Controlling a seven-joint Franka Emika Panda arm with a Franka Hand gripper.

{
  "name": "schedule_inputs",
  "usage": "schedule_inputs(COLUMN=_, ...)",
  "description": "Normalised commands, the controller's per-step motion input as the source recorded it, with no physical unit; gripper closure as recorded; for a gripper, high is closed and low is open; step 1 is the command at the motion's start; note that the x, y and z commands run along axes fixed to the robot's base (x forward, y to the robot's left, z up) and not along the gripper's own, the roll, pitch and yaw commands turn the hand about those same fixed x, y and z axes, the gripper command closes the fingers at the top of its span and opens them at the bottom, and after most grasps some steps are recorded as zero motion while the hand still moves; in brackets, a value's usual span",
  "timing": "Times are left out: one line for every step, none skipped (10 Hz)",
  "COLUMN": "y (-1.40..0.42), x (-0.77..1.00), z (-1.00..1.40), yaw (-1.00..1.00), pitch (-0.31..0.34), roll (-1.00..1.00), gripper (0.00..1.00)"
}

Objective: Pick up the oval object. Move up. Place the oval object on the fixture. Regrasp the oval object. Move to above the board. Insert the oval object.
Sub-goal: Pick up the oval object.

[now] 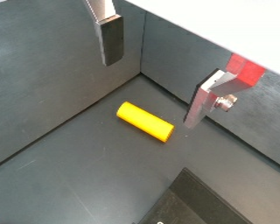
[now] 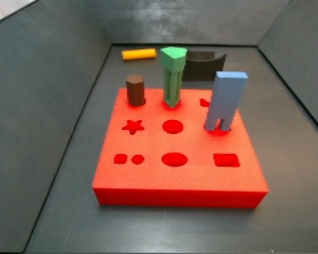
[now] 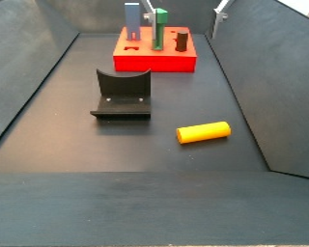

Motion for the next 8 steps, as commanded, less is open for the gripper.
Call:
schedule_inputs(y=0.18, x=-0.31, z=-0.32, yaw=-0.60, pitch=-0.139, roll=-0.05, gripper=0.00)
schedule_inputs(y=0.01, x=-0.08, z=-0.64, yaw=-0.90, pitch=0.000, roll=-0.03, gripper=0.00)
schedule_inputs(y=0.00, x=0.00, z=-0.73, yaw=-0.95, pitch=0.086, roll=-0.06, gripper=0.00)
schedule_inputs(y=0.01, x=0.04, z=-0.70, yaw=-0.87, pitch=0.120, roll=-0.09, gripper=0.00)
schedule_inputs(y=0.00, x=0.08, z=-0.67, yaw=-0.83, pitch=0.091, roll=-0.14, gripper=0.00)
schedule_inputs(y=0.24, x=0.04, z=-0.61, yaw=-0.52, pitch=0.027, roll=-0.23, gripper=0.00)
schedule_inputs(y=0.53, x=0.03, z=-0.51, yaw=-0.20, pitch=0.011, roll=-0.33, gripper=0.00)
schedule_inputs(y=0.65, x=0.11, z=-0.43, yaw=-0.03, pitch=0.019, roll=-0.39, gripper=0.00)
